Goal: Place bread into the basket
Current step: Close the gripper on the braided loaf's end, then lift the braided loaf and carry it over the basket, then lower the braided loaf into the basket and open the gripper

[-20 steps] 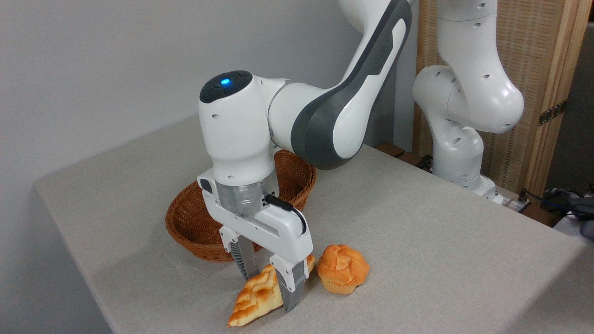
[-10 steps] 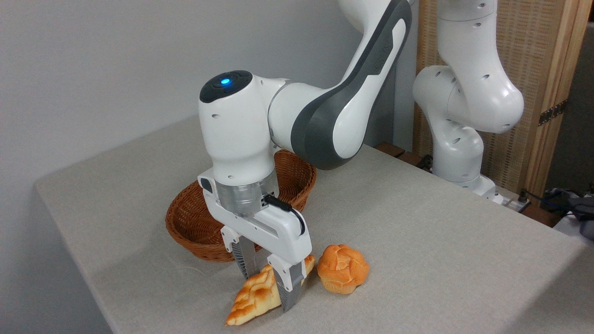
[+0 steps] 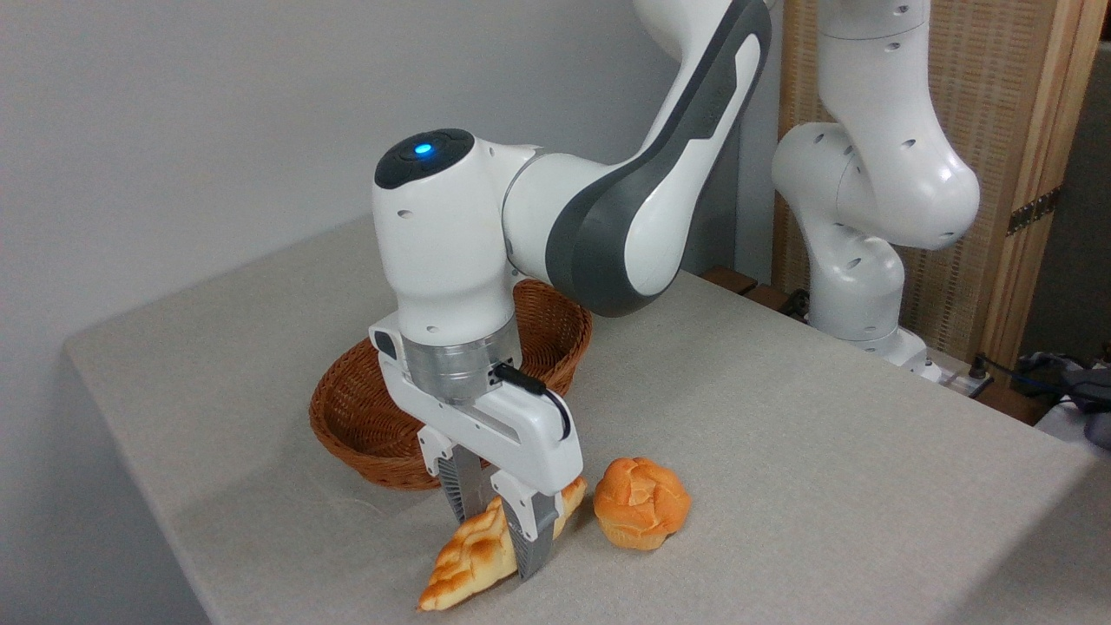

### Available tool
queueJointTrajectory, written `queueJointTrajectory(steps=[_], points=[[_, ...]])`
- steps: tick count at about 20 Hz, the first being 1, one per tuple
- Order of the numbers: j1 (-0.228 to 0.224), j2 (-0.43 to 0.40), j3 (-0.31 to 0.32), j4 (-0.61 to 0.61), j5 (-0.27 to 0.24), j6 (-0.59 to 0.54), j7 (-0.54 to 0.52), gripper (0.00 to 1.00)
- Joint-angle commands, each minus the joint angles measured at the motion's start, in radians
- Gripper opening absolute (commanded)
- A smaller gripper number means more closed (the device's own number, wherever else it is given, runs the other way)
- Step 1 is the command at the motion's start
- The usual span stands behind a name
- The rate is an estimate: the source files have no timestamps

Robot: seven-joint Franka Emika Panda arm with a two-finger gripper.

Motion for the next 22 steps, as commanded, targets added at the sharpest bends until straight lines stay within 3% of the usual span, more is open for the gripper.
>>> queueJointTrajectory(steps=[1, 4, 8, 11, 13, 17, 18, 22], points=[[0.000, -0.020, 0.042, 0.010, -0.033, 0.022, 0.015, 0.49], [0.000, -0.022, 0.054, 0.060, -0.065, -0.024, 0.012, 0.49], [-0.006, -0.045, 0.063, 0.181, -0.067, -0.166, 0.008, 0.49], [-0.011, -0.083, 0.049, 0.259, -0.126, -0.285, -0.001, 0.49], [-0.018, -0.115, 0.008, 0.275, -0.175, -0.345, -0.024, 0.50], [-0.020, -0.128, -0.127, 0.271, -0.188, -0.405, -0.124, 0.53], [-0.038, -0.117, -0.148, 0.269, -0.192, -0.403, -0.136, 0.53], [-0.092, -0.073, -0.159, 0.246, -0.194, -0.402, -0.137, 0.54]])
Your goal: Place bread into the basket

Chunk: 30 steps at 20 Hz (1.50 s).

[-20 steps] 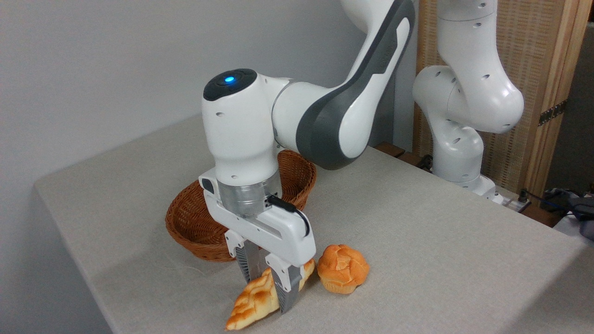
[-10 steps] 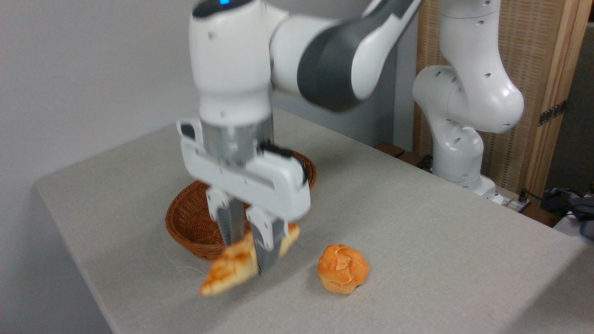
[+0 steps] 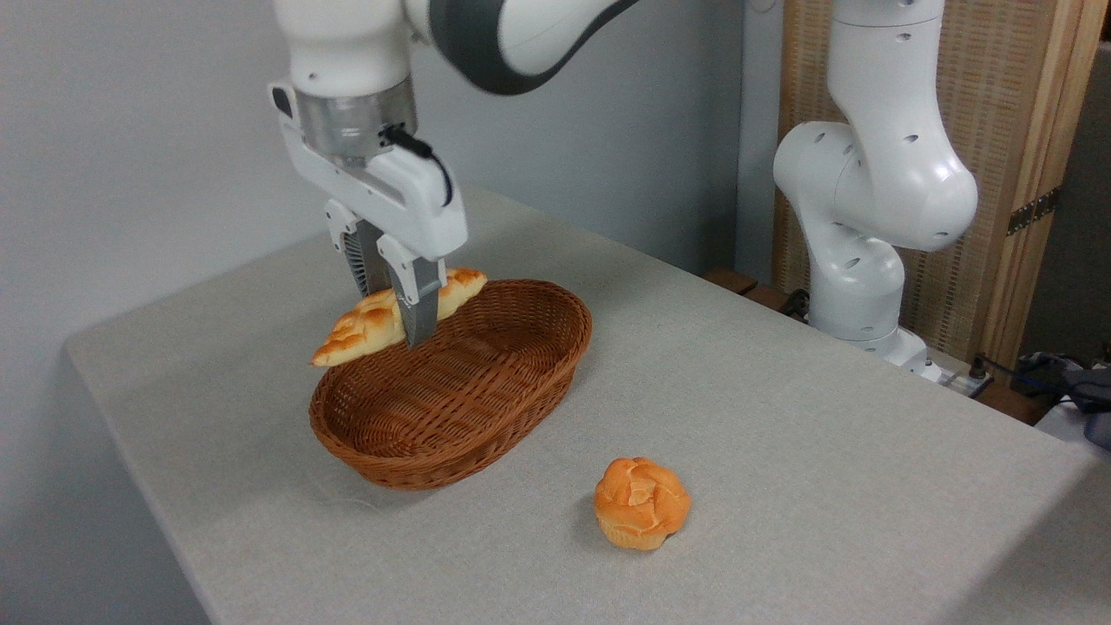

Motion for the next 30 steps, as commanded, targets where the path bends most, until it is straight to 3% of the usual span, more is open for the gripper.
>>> queueJointTrajectory(steps=[1, 6, 11, 30], points=[[-0.023, 0.044, 0.005, -0.010, -0.022, -0.004, 0.007, 0.54], [-0.038, 0.096, 0.005, -0.010, -0.017, 0.041, 0.011, 0.63], [-0.040, 0.112, 0.005, -0.021, -0.011, 0.041, 0.008, 0.99], [-0.038, 0.097, 0.005, -0.021, -0.007, 0.025, 0.008, 1.00]])
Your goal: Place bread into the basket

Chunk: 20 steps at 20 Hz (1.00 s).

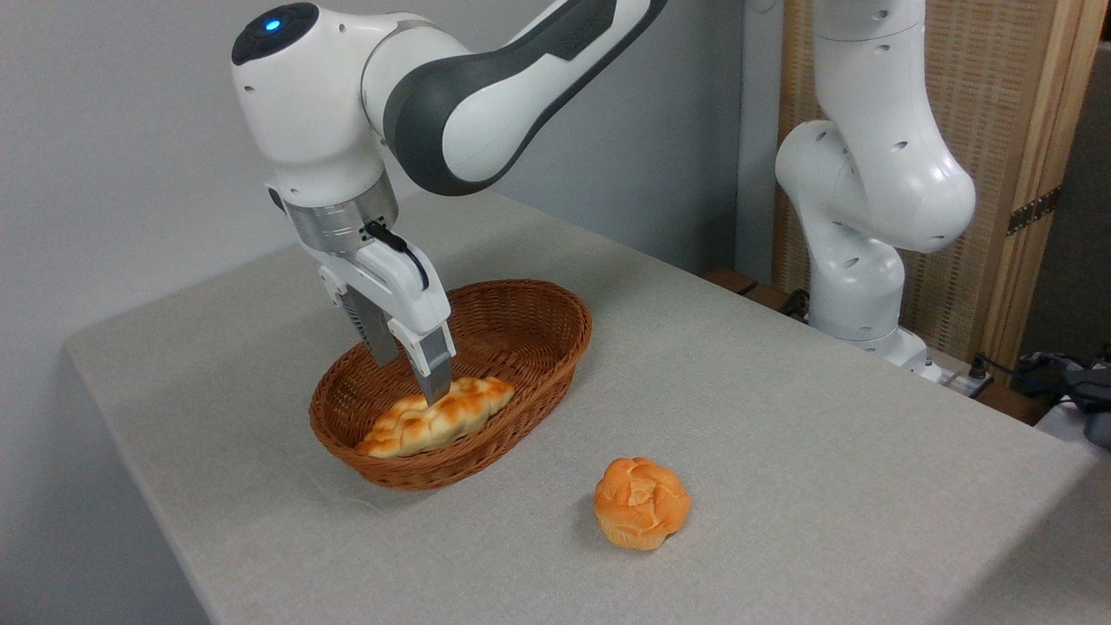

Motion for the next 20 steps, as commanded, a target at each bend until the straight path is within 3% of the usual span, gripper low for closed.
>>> queueJointTrajectory(steps=[1, 5, 9, 10, 13, 20], points=[[-0.005, -0.036, 0.011, -0.004, -0.002, -0.009, 0.009, 1.00], [0.015, -0.096, 0.022, 0.004, 0.046, -0.021, -0.025, 1.00], [0.099, -0.127, 0.020, 0.082, 0.046, -0.073, -0.015, 1.00], [0.104, -0.127, 0.020, 0.099, 0.049, -0.098, -0.014, 1.00], [0.104, -0.134, 0.020, 0.139, 0.139, -0.142, 0.021, 1.00], [0.104, -0.136, 0.017, 0.210, 0.132, -0.208, 0.055, 1.00]])
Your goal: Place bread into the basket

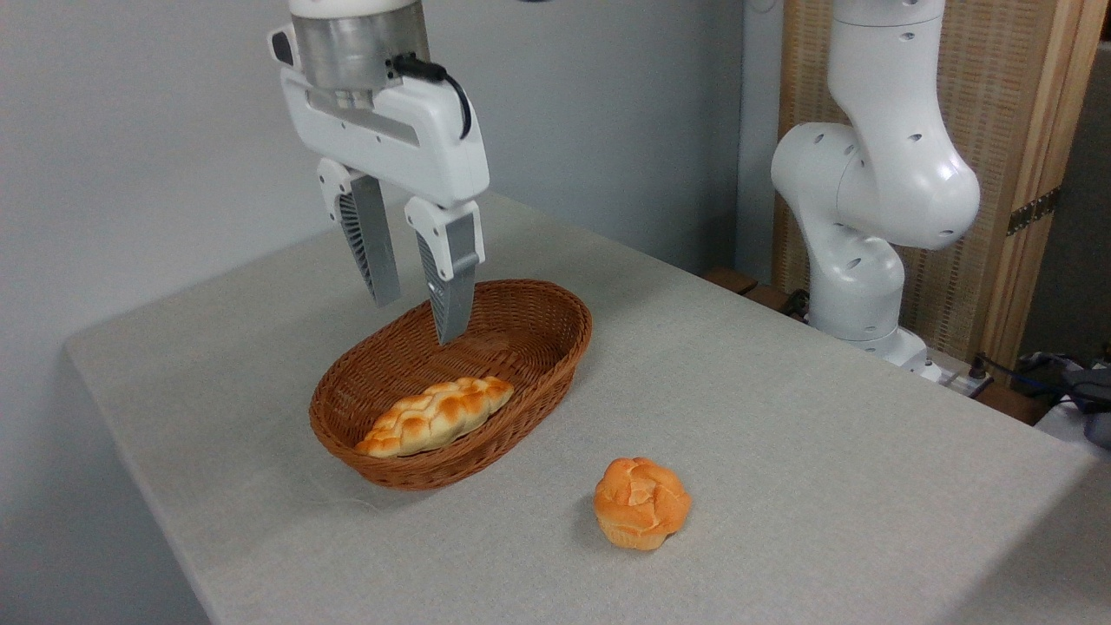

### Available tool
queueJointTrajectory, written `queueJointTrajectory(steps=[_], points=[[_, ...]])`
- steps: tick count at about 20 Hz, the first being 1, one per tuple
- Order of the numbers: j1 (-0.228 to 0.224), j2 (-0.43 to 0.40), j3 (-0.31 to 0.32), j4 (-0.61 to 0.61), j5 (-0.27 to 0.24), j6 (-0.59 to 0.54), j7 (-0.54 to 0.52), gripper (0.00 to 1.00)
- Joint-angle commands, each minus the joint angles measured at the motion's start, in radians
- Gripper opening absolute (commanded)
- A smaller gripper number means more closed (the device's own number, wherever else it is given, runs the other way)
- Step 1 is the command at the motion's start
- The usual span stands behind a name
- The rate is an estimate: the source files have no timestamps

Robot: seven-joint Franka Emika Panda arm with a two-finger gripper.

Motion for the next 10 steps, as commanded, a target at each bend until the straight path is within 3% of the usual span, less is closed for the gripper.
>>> queueJointTrajectory(steps=[1, 10], points=[[-0.004, 0.003, -0.006, 0.052, 0.001, -0.060, 0.014, 1.00], [-0.010, -0.001, -0.003, 0.050, -0.001, -0.062, 0.017, 1.00]])
